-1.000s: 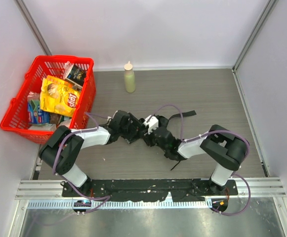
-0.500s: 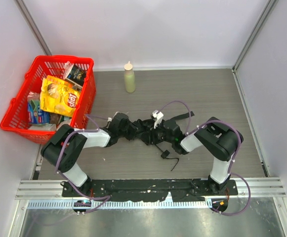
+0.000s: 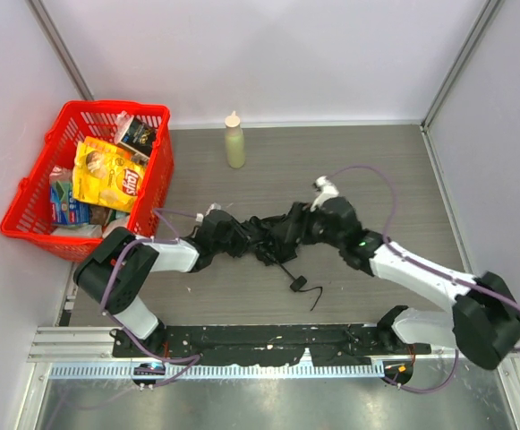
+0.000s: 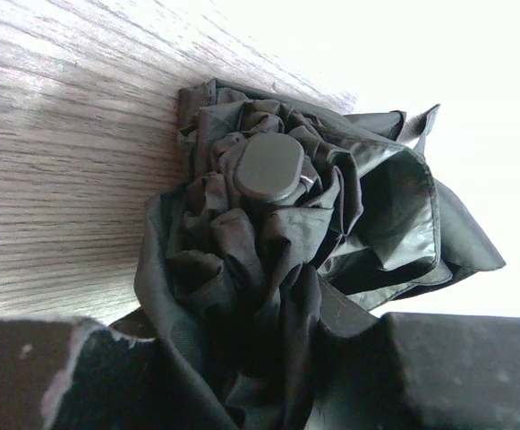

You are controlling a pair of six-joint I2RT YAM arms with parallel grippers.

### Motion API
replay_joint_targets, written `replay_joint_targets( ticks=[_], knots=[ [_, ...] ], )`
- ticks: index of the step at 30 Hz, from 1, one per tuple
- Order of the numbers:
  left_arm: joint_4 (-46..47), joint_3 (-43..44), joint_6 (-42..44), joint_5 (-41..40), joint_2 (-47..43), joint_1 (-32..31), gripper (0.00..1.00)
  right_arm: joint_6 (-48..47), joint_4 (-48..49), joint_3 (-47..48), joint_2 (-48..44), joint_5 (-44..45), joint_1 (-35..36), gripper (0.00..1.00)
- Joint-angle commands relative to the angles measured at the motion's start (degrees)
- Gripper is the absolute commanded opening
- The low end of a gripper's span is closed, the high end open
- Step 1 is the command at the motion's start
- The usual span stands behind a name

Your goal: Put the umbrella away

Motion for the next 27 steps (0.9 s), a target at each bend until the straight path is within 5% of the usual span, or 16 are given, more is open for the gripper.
replay_joint_targets(
  ticks=[1,6,14,20,21,23,27],
  knots=[
    [-12.90,-3.51,4.84,-2.73,1.04,-0.20,0.00,13.95,-11.77,0.25,-5.51,5.51,-11.49,0.78],
    [-12.99,-4.30,4.23,-2.56,-0.72,-0.20,0.00,24.68,-20.64,6.65,2.28,11.75,-16.88,0.78],
    [-12.82,-5.26,3.26,-1.59,-1.60,-0.29,0.00,26.01,-12.40,10.71,18.03,10.78,-18.21,0.71],
    [-13.08,-6.67,2.74,-1.76,-3.53,-0.29,0.00,22.76,-2.90,8.95,20.50,15.27,-19.61,0.40],
    [-13.25,-6.76,2.73,-1.85,-3.89,-0.20,0.00,21.63,-0.72,8.86,21.02,14.83,-20.05,0.19],
    [-14.30,-6.67,2.73,-2.47,-4.59,-0.29,0.00,20.04,-0.87,10.00,21.81,14.74,-20.75,0.01],
    [-15.72,-6.93,3.00,-3.87,-6.00,-0.29,0.00,15.84,-9.10,15.77,20.24,20.79,-21.11,0.01]
  ],
)
